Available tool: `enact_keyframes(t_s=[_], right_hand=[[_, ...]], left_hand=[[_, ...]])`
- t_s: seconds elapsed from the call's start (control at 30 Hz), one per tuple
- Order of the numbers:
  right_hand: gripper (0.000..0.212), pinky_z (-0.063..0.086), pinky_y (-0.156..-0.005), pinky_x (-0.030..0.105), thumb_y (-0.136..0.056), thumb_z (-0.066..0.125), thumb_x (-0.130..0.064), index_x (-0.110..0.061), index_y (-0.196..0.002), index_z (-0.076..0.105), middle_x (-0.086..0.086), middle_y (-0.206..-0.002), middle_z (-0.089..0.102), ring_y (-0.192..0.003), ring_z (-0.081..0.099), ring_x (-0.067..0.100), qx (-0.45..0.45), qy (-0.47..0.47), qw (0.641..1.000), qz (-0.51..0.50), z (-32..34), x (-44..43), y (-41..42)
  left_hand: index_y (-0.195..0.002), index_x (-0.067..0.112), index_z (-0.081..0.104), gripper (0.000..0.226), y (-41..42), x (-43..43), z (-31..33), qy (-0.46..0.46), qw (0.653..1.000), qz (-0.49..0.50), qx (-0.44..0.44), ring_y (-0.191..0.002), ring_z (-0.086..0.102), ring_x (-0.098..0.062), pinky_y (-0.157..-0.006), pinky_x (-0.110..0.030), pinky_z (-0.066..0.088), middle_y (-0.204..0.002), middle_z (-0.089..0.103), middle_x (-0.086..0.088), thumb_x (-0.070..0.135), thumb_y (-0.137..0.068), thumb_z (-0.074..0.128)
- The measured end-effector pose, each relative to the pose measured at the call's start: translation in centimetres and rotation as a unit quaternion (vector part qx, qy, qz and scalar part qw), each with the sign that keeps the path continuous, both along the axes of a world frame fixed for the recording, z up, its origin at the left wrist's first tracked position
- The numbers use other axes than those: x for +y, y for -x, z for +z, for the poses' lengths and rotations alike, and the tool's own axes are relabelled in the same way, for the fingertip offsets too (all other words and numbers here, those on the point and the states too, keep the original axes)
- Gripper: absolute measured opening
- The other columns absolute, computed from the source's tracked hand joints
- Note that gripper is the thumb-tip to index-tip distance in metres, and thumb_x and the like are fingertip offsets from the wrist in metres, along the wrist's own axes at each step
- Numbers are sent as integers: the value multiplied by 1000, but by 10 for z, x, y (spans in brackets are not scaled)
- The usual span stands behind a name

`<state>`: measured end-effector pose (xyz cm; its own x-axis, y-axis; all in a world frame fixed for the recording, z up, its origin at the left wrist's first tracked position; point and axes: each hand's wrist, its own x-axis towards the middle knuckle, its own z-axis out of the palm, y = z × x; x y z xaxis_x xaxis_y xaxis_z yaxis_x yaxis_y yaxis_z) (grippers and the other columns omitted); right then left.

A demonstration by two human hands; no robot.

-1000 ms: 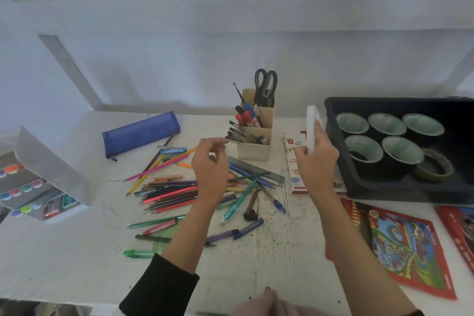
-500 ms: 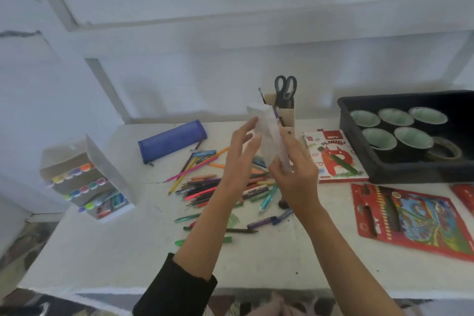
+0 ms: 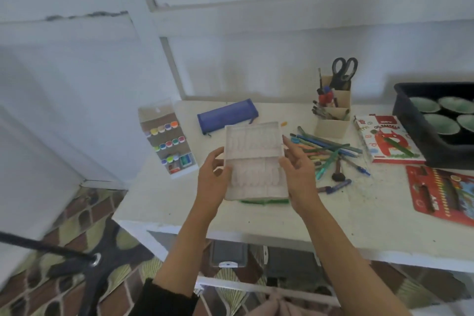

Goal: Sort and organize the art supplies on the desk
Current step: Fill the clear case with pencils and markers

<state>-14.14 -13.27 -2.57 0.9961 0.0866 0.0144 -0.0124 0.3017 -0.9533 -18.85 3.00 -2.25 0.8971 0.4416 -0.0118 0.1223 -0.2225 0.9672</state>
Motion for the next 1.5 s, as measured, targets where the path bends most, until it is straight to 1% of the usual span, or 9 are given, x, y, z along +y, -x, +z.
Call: enact_keyframes(t_s=[0.23,0.37,0.5,0.6,0.73,1.0,1.13,1.37,1.5], right_hand=[[40,50,-81,26,-92,56,-9,-19,-131,53,1,-111,58,-90,59,19,-63,320,938,120,-54,41,13],[20,41,-86,29,-86,63,-9,-10,-106,68,3,-100,58,-99,53,25,-147,486,859,61,-84,32,9],[24,42,-81,37,-78,73,-21,-17,-101,69,1,-101,60,-103,49,25,-174,607,775,25,-100,6,14],[15,38,-75,37,-77,74,-20,-17,-91,70,0,-92,60,-98,51,25,-184,633,752,6,-105,-4,17],[10,30,-70,34,-78,74,-19,-18,-88,71,0,-88,61,-90,53,26,-190,641,743,-34,-109,-14,8],[16,32,-70,36,-75,76,-16,-15,-91,72,3,-85,60,-88,56,30,-182,631,749,-86,-116,-43,-11],[21,37,-73,40,-78,71,-22,-14,-97,69,5,-94,64,-89,57,30,-260,644,712,-102,-112,-36,-12],[20,33,-88,41,-95,50,-29,-19,-105,64,-1,-109,58,-107,48,22,-237,714,658,43,-85,11,-48],[17,34,-91,40,-96,48,-27,-19,-106,59,-2,-112,56,-110,47,21,-237,750,613,78,-75,32,-59]], left_hand=[[-142,24,36,45,54,50,-48,-45,991,85,94,-109,53,-29,-94,-46,48,-124,53,-14,26,-98,46],[-145,18,30,53,78,69,-81,-22,979,150,134,-112,52,-36,-95,-49,46,-118,54,-15,14,-96,50],[-144,17,29,60,80,75,-91,-37,977,152,148,-84,58,-33,-77,-42,50,-97,60,-19,10,-91,55],[-138,16,36,55,74,71,-90,-85,975,135,153,-85,58,-30,-75,-38,47,-91,59,-10,16,-87,59],[-132,21,38,59,54,71,-94,-159,962,127,180,-96,58,-33,-91,-53,44,-99,63,-10,36,-79,58],[-134,10,34,63,13,65,-85,-281,921,87,256,-119,44,-33,-93,-45,38,-127,49,-14,40,-85,60],[-138,13,42,63,15,88,-99,-344,931,21,123,-123,40,-31,-96,-45,38,-133,44,-13,47,-86,53],[-152,23,-4,95,18,111,-116,-426,881,-141,149,-146,-11,-13,-118,-42,-2,-158,-12,7,74,-72,6],[-152,24,-5,97,17,110,-120,-436,877,-124,158,-145,-14,-11,-118,-42,-4,-158,-15,9,76,-71,3]])
